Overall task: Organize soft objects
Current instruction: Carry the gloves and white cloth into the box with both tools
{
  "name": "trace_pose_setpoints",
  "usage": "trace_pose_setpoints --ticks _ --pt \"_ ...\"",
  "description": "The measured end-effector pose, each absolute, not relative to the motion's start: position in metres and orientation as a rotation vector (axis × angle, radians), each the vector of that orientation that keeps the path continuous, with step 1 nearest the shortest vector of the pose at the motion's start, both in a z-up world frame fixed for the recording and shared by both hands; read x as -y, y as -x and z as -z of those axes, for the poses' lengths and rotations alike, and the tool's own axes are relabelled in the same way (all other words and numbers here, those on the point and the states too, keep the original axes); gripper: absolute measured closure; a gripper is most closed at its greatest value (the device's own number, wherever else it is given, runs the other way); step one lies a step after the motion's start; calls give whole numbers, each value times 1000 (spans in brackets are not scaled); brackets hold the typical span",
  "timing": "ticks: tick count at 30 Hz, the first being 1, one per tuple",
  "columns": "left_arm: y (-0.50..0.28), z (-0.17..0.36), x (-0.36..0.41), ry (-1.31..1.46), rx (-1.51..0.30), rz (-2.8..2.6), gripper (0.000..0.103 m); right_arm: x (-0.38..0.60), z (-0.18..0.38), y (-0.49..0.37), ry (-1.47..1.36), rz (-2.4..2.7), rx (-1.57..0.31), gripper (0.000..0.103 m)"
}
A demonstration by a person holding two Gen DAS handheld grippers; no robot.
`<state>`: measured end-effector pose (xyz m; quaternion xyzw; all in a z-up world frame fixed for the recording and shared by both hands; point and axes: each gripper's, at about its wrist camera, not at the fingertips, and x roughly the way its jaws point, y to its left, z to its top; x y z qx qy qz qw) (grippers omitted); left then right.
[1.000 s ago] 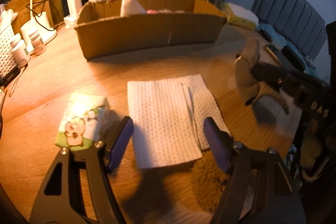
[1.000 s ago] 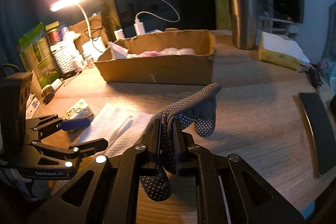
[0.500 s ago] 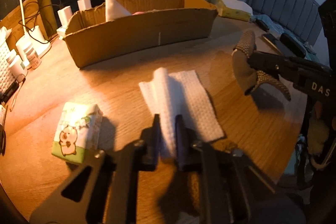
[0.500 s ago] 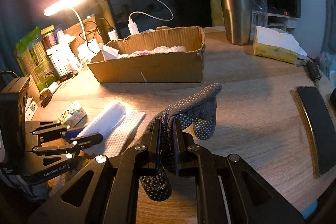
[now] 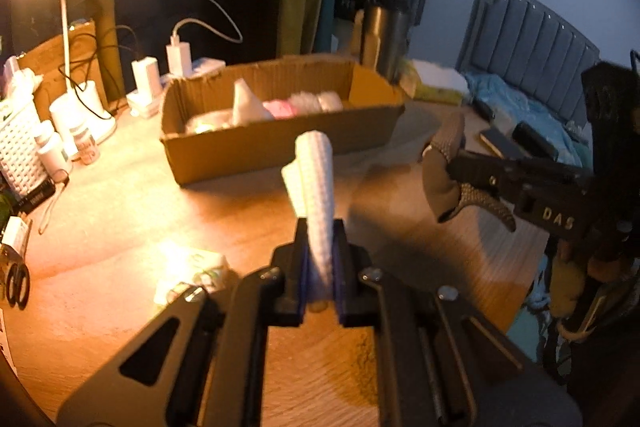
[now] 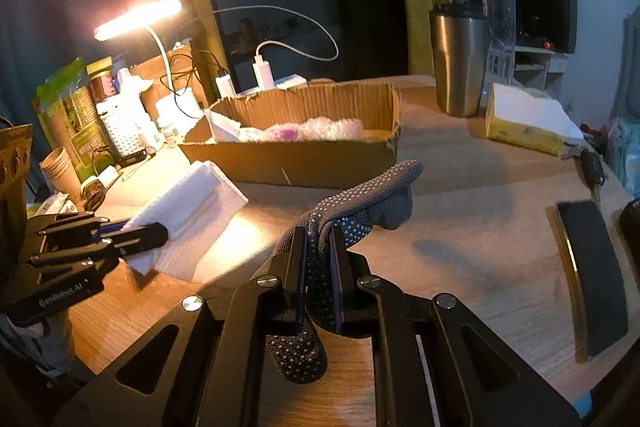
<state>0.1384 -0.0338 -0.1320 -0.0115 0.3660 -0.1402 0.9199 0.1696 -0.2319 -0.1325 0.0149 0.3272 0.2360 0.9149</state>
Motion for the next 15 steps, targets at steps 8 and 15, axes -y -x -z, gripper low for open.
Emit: trace_pose_setpoints --ticks 8,15 --pt "-139 106 19 52 -688 273 93 226 113 -170 -13 -487 -637 92" --pt "-138 89 10 67 -649 269 93 221 98 -172 -3 -492 -609 92"
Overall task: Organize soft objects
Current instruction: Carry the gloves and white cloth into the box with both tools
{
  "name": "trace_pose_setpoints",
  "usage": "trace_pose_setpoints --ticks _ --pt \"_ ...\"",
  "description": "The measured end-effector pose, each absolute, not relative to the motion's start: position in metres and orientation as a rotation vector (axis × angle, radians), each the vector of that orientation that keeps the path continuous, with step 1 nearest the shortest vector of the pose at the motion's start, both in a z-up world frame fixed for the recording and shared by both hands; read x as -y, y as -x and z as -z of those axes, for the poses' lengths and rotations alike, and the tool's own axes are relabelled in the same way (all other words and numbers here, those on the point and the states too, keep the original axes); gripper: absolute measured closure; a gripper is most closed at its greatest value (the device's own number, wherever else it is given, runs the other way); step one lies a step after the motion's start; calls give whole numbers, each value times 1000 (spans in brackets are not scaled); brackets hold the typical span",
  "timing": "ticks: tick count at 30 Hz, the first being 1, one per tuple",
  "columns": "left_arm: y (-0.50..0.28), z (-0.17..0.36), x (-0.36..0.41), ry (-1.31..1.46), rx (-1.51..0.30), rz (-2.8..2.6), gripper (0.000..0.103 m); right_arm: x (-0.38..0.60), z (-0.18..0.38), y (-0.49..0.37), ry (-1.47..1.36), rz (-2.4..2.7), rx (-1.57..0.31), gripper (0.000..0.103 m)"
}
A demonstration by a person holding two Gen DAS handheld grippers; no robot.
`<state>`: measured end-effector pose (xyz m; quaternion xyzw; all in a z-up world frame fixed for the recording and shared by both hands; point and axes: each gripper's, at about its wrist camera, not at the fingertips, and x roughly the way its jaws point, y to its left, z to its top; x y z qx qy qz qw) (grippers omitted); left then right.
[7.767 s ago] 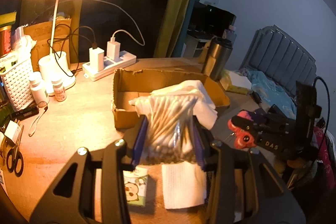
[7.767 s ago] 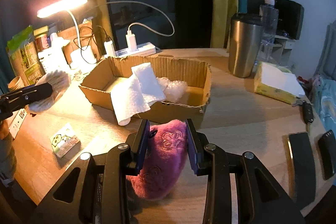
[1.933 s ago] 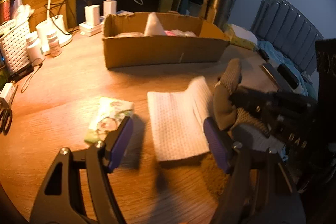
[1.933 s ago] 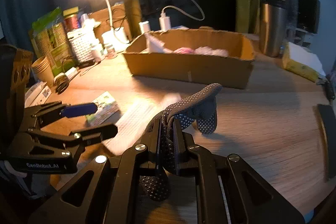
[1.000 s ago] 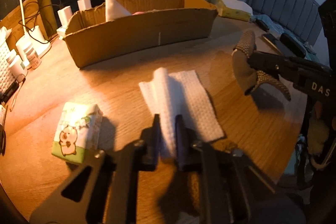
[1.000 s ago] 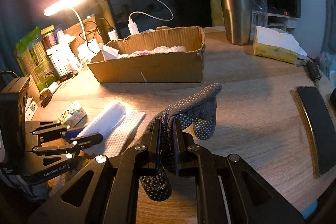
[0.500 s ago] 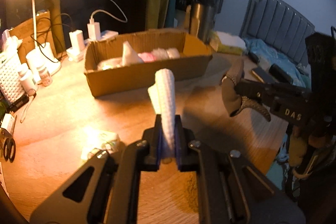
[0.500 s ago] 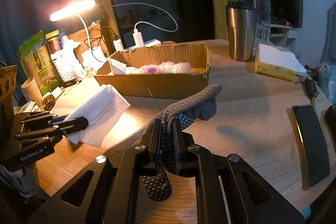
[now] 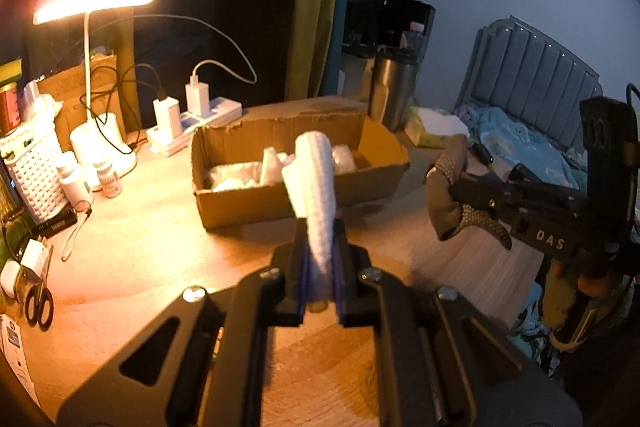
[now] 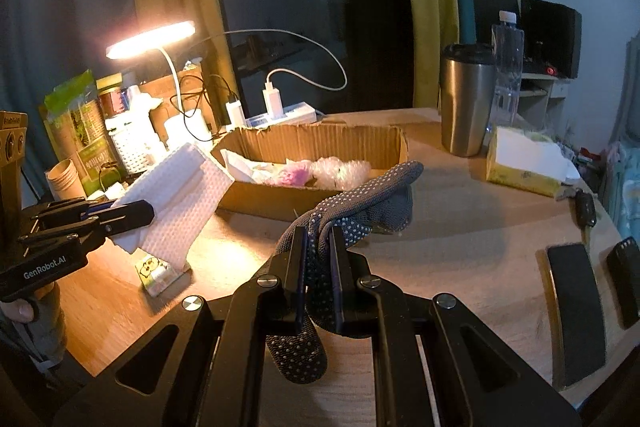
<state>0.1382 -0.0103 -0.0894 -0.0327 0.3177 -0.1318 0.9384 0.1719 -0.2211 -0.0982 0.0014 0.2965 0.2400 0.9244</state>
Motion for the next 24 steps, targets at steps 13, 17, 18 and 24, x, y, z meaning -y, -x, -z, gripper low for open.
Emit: trace_pose_setpoints --ticks 13,17,18,24 --pt "-144 69 -6 95 -605 259 93 217 80 -181 10 -499 -575 92" --pt "-151 62 -14 102 -589 249 93 214 74 -190 12 -499 -565 92" --pt "-153 61 -15 103 -585 247 93 213 74 -192 14 -499 -564 92" --pt "-166 54 -22 101 -568 238 93 209 70 -208 18 -495 -562 92"
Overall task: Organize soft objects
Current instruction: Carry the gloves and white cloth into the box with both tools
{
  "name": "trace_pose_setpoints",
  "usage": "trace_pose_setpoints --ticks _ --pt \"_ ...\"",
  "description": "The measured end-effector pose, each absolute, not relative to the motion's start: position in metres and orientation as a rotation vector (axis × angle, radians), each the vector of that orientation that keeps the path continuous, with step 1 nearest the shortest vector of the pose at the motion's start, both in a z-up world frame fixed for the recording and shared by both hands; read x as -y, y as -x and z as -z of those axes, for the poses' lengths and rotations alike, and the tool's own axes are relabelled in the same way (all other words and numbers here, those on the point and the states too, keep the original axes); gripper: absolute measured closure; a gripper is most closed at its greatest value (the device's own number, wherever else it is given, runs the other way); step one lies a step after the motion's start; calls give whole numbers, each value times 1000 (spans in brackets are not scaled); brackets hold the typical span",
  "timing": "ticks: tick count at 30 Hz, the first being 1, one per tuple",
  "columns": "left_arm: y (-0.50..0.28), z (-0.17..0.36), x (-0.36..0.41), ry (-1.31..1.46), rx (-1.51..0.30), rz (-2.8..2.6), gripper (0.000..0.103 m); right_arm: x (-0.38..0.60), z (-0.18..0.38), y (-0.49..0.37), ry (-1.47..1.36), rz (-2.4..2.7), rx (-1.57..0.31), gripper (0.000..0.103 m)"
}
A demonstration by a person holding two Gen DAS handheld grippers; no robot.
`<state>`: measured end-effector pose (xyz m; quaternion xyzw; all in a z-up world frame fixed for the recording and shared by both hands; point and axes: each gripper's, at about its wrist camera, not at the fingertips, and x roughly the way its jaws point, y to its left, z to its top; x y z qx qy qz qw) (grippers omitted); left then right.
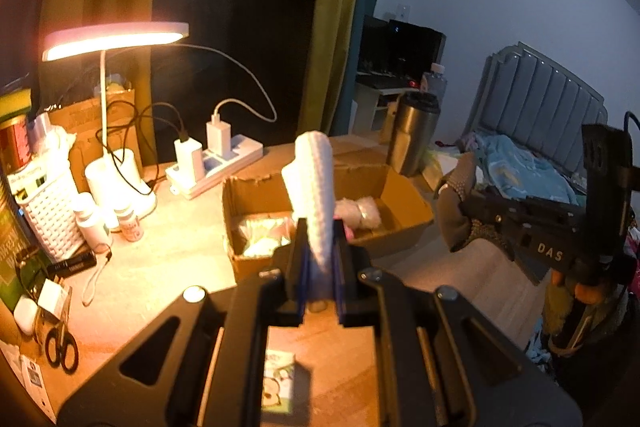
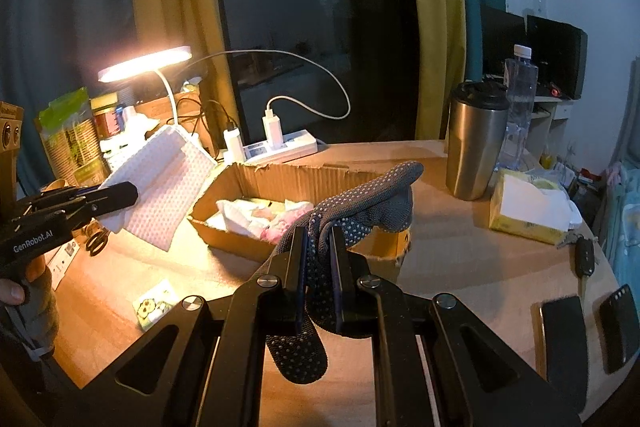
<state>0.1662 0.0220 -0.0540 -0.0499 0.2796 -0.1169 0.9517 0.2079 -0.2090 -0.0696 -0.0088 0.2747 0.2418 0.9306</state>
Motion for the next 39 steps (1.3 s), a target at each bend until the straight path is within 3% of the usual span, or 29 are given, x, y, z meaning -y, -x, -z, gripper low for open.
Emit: trace_pose_setpoints --ticks 18,39 --pt "-231 72 -38 147 -617 206 93 200 78 -277 22 -493 -595 91" --pt "-290 129 -36 157 -742 187 93 193 129 -337 13 -478 -719 91"
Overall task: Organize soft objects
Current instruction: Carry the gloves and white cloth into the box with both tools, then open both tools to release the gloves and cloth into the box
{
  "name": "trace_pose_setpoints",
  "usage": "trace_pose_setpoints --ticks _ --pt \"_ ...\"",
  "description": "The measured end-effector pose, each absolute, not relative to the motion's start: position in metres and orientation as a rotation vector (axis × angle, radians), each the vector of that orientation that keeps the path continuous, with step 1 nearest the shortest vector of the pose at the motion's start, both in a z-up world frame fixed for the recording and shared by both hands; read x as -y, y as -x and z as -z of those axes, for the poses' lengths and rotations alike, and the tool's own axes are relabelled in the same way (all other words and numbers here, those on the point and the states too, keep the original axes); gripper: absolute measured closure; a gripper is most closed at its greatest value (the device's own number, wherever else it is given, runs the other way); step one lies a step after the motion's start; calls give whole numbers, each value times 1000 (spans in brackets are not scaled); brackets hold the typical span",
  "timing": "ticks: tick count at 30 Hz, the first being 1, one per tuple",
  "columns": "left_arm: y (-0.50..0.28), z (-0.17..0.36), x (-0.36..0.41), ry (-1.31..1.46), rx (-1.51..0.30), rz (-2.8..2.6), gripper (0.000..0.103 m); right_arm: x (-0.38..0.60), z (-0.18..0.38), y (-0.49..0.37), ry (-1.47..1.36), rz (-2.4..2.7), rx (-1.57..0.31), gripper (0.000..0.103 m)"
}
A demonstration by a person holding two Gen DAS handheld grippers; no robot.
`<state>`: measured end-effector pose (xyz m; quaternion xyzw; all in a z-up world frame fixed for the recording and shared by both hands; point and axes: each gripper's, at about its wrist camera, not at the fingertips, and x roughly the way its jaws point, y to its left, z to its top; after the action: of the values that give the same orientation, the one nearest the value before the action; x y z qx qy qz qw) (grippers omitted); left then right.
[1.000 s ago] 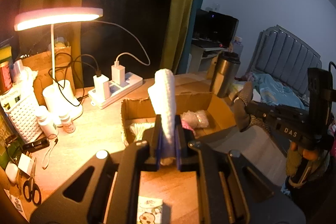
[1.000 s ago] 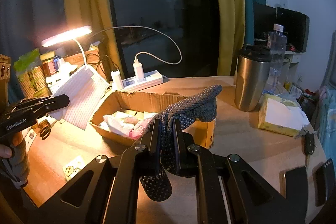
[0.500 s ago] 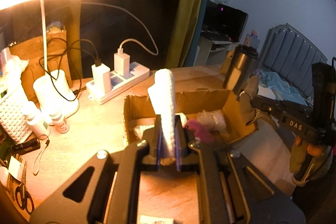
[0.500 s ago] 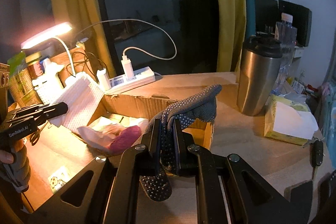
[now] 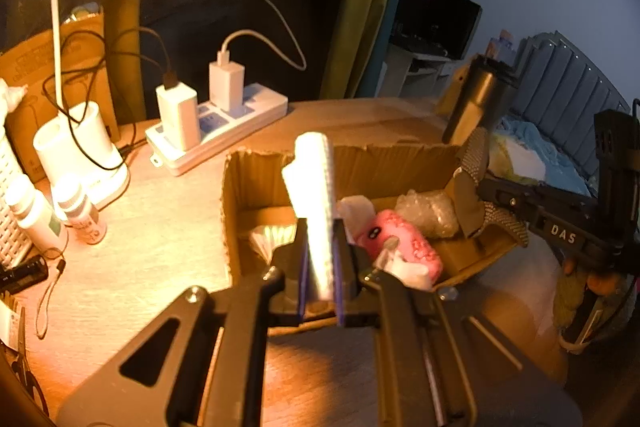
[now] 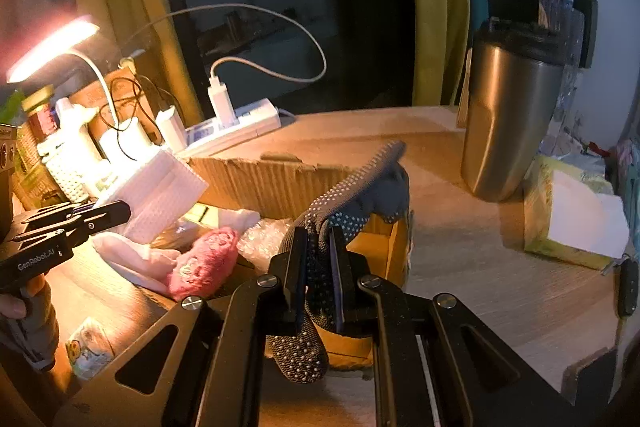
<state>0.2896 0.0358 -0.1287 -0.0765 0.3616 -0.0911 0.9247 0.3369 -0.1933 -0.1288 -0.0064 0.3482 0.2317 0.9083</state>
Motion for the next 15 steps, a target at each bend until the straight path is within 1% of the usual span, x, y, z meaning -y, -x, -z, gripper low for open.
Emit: trace_pose_setpoints --ticks 6,12,15 --pt "-302 149 -32 136 -795 180 93 192 149 -346 6 -468 -765 91" --pt "-306 158 -29 125 -811 190 93 190 151 -346 36 -455 -744 91" --pt "-308 159 -28 117 -811 188 91 189 151 -346 40 -452 -743 91"
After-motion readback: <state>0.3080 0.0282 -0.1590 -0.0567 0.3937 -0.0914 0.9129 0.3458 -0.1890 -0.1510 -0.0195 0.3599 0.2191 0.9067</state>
